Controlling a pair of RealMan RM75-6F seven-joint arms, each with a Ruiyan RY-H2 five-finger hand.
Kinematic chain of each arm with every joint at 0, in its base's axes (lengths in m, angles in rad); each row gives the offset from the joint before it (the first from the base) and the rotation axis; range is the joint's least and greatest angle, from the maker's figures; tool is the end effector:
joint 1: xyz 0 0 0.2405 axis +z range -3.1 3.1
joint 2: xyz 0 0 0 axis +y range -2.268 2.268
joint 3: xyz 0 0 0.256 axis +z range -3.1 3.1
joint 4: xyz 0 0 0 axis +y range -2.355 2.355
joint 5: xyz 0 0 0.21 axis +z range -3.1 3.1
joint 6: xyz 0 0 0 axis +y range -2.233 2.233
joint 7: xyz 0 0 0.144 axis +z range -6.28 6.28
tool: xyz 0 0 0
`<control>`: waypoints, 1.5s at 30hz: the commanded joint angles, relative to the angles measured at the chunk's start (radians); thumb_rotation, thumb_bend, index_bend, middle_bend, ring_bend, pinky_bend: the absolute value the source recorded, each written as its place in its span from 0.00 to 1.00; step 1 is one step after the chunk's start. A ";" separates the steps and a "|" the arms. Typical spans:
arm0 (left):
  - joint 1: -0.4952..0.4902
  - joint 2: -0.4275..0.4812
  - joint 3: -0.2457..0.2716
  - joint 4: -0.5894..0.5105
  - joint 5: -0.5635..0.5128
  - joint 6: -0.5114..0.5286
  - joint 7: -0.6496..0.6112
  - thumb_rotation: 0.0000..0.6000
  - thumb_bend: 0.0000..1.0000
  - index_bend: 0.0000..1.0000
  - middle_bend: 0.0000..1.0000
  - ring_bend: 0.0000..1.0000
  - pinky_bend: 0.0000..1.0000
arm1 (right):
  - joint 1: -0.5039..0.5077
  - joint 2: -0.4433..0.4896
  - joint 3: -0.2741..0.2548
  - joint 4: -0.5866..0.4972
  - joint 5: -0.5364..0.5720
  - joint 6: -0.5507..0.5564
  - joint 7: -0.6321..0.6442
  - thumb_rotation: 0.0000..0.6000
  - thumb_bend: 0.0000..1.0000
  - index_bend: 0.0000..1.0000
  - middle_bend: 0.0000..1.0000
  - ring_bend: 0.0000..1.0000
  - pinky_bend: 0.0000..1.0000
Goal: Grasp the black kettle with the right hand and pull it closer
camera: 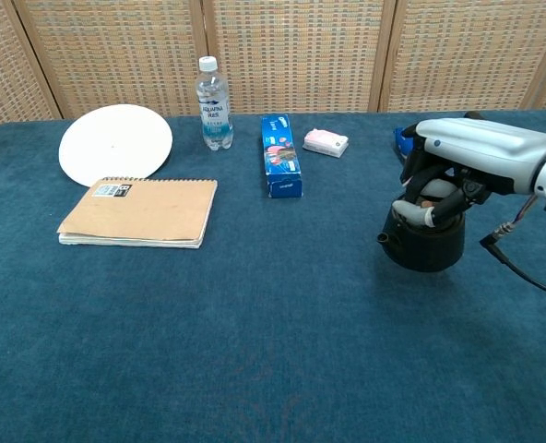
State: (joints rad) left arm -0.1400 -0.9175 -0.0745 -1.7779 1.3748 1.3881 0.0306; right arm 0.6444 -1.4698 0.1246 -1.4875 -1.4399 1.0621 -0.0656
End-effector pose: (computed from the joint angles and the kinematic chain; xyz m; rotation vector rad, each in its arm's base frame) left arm -0.2984 0.1997 0.2037 -1.3735 -0.9235 -0.8076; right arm -0.1611 -0.3190 0.0115 1.9086 -0.9081 1.1381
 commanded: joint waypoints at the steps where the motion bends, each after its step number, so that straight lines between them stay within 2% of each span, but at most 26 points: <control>1: 0.000 0.000 0.000 0.000 0.000 0.000 0.000 1.00 0.00 0.00 0.00 0.00 0.00 | -0.002 -0.001 0.001 0.002 0.000 0.006 -0.009 1.00 0.91 1.00 1.00 0.97 0.21; 8: 0.000 0.000 0.001 -0.001 0.002 0.000 0.003 1.00 0.00 0.00 0.00 0.00 0.00 | -0.017 -0.006 0.006 -0.009 0.005 0.035 0.004 1.00 0.93 1.00 1.00 0.97 0.42; 12: 0.000 -0.001 0.001 -0.003 0.002 0.002 0.005 1.00 0.00 0.00 0.00 0.00 0.00 | -0.018 -0.003 0.006 -0.009 -0.007 0.043 0.007 1.00 0.93 1.00 1.00 0.97 0.86; 13: 0.000 -0.001 0.001 -0.003 0.002 0.001 0.005 1.00 0.00 0.00 0.00 0.00 0.00 | -0.018 -0.003 0.005 -0.008 -0.011 0.045 0.008 1.00 0.93 1.00 1.00 0.97 0.91; 15: 0.000 -0.001 0.001 -0.003 0.002 0.002 0.006 1.00 0.00 0.00 0.00 0.00 0.00 | -0.017 -0.002 0.005 -0.007 -0.014 0.045 0.011 1.00 0.93 1.00 1.00 0.97 0.95; 21: -0.001 -0.002 0.000 -0.002 0.000 -0.001 0.005 1.00 0.00 0.00 0.00 0.00 0.00 | -0.017 0.000 0.001 -0.002 -0.026 0.049 0.019 1.00 0.94 1.00 1.00 0.97 1.00; 27: -0.005 -0.004 0.000 0.001 0.003 -0.009 0.000 1.00 0.00 0.00 0.00 0.00 0.00 | -0.017 0.014 0.004 -0.021 -0.033 0.055 0.004 1.00 0.93 1.00 1.00 0.97 1.00; 33: -0.002 0.000 0.000 0.006 0.002 -0.004 -0.010 1.00 0.00 0.00 0.00 0.00 0.00 | -0.001 0.032 0.025 -0.082 -0.010 0.034 -0.030 1.00 0.93 1.00 1.00 0.97 1.00; 45: -0.002 0.002 0.001 0.005 0.008 -0.003 -0.015 1.00 0.00 0.00 0.00 0.00 0.00 | 0.039 0.061 0.085 -0.228 0.102 -0.018 -0.127 1.00 0.93 1.00 1.00 0.97 1.00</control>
State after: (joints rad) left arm -0.1416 -0.9156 -0.0732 -1.7724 1.3833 1.3855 0.0158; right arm 0.6781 -1.4121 0.2028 -1.7047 -1.3479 1.0497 -0.1850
